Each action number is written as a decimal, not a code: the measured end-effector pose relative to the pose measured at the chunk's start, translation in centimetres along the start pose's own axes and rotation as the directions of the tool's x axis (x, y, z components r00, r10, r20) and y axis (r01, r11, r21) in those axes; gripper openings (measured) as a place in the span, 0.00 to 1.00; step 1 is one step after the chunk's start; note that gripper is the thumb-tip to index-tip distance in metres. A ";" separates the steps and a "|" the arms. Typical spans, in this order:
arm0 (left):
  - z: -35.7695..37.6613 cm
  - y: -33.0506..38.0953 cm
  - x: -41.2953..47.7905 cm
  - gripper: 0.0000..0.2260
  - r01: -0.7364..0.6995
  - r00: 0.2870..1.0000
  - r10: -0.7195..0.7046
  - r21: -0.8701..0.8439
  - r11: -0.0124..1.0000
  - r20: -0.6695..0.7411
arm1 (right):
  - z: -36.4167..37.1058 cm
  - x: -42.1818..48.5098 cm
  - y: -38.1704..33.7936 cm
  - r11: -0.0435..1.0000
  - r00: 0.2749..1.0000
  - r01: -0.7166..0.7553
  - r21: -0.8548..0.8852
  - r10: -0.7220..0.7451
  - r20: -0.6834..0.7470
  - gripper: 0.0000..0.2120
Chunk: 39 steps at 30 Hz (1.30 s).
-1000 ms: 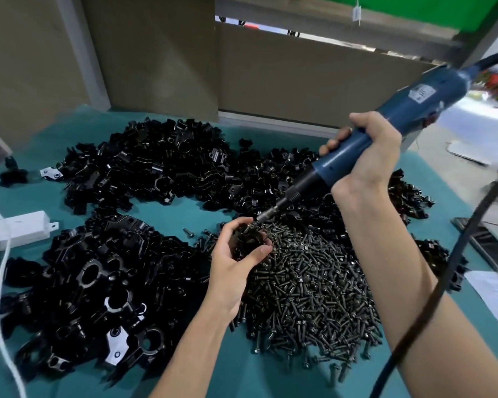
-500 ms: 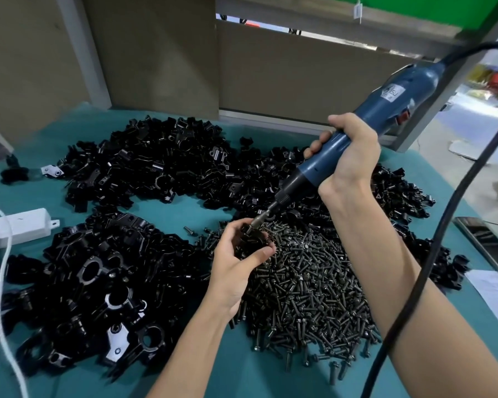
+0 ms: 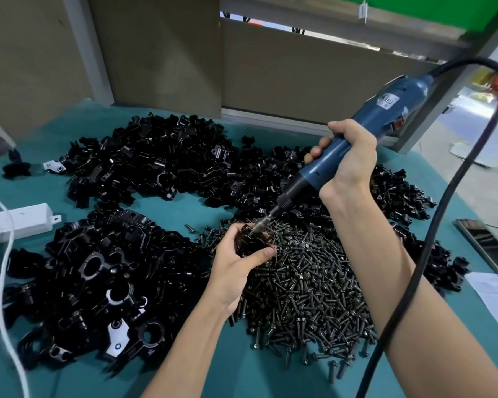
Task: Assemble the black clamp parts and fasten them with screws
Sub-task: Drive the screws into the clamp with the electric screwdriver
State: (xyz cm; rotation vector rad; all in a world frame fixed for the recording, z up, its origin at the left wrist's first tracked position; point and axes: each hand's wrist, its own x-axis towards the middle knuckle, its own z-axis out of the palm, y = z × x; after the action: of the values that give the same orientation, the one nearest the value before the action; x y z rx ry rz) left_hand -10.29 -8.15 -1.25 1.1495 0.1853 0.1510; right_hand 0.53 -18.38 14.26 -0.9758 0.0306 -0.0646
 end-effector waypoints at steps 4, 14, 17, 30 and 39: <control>-0.1 0.0 -0.1 0.24 0.029 0.999 -0.028 -0.034 0.999 0.021 | -0.1 0.0 0.2 1.000 1.000 -0.001 0.011 0.001 0.002 0.08; 0.0 -0.1 -0.2 0.25 0.063 0.996 -0.060 -0.039 0.997 0.066 | -0.4 0.1 0.3 1.000 0.999 0.023 0.007 -0.023 0.035 0.08; 0.0 -0.3 -0.4 0.29 0.107 0.988 -0.094 -0.101 0.989 0.125 | -0.3 0.0 0.3 1.000 0.998 0.027 -0.007 -0.026 0.060 0.08; 0.1 -0.5 -0.5 0.20 0.139 0.971 -0.084 -0.243 0.960 0.222 | -0.1 -1.2 -0.6 0.997 0.937 0.070 0.021 -0.073 0.342 0.06; 0.4 -0.2 -0.6 0.16 0.139 0.974 -0.098 -0.200 0.970 0.203 | -1.0 -1.4 -0.4 0.999 0.910 0.041 -0.021 -0.029 0.413 0.29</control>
State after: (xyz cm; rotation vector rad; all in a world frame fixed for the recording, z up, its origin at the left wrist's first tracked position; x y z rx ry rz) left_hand -10.75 -8.69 -1.30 0.9292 0.0646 -0.0463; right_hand -0.91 -19.31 14.00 -1.0030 -0.3777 0.1109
